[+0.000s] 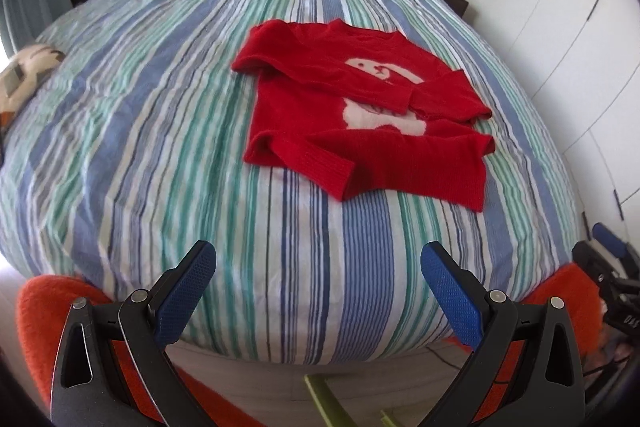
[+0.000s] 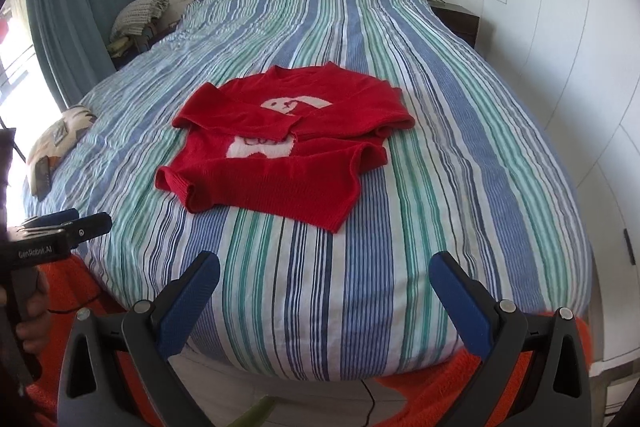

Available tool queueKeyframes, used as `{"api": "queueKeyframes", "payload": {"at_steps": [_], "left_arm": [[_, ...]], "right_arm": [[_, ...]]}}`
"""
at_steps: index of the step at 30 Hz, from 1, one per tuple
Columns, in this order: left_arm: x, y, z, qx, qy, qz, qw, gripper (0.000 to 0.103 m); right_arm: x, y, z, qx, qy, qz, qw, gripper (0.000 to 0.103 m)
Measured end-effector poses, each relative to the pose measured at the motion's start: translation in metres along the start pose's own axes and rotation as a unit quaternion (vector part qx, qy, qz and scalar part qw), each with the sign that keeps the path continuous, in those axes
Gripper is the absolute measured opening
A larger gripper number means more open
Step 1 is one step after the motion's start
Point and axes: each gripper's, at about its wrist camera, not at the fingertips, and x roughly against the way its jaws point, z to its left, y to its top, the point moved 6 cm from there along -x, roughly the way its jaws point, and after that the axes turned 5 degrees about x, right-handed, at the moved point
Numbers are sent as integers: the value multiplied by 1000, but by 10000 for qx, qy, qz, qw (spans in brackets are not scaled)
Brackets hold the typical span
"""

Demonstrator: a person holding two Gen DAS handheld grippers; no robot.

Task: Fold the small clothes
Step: 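Move both grippers toward the folded red sweater on the bed, then grasp the red sweater hem with the left gripper while the right gripper grasps the hem too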

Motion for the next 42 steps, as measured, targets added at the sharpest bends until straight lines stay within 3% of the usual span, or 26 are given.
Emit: {"api": "queueKeyframes", "payload": {"at_steps": [4,8,10,12,14,15,16,17,18,20,25,30,33,34,36,38,42], "left_arm": [[-57,29,7,343,-373,283,9983,102],[-106,41,2,506,-441,616,9958,99],[-121,43,3,647,-407,747,9943,83],[-132,42,7,838,-399,903,9916,61],[-137,42,13,1041,-464,907,9893,46],[-137,42,14,1095,-501,894,9887,26],[-136,42,16,1122,-554,900,9880,14],[-133,41,18,1168,-650,909,9868,9],[-128,40,21,1221,-770,913,9853,9],[-111,36,27,1189,-941,890,9844,8],[-63,6,35,596,-1258,1033,9849,8],[-79,-19,51,557,-994,1199,9862,10],[-93,-28,68,1069,-993,1287,9809,25],[-92,-29,72,1212,-1076,1289,9783,28],[-82,-30,77,1369,-1210,1182,9760,53],[-74,-31,82,1380,-1187,1003,9782,68],[-81,-35,79,1421,-1234,1140,9755,69]], "right_arm": [[-56,-1,-24,-118,432,-15,9990,103],[-124,-7,-44,-1167,1346,357,9834,100],[-149,-7,-51,-1599,1589,421,9734,86],[-165,-3,-52,-1838,1826,364,9652,84],[-181,1,-50,-1970,1971,403,9595,78],[-186,3,-49,-2031,2047,401,9567,68],[-189,4,-46,-2061,2164,398,9535,43],[-191,4,-45,-2102,2254,468,9502,24],[-192,3,-46,-2183,2298,591,9466,7],[-178,2,-48,-2259,2436,583,9414,7],[-121,-8,-48,-1882,2530,762,9459,7],[-121,-37,-40,-1735,2393,1259,9470,7],[-140,-47,-39,-1877,2157,1342,9488,9],[-144,-49,-39,-1952,2109,1335,9485,23],[-146,-52,-43,-2170,2190,1274,9427,46],[-146,-53,-45,-2323,2377,1204,9354,48],[-152,-60,-37,-2324,2511,1347,9299,48]]}}
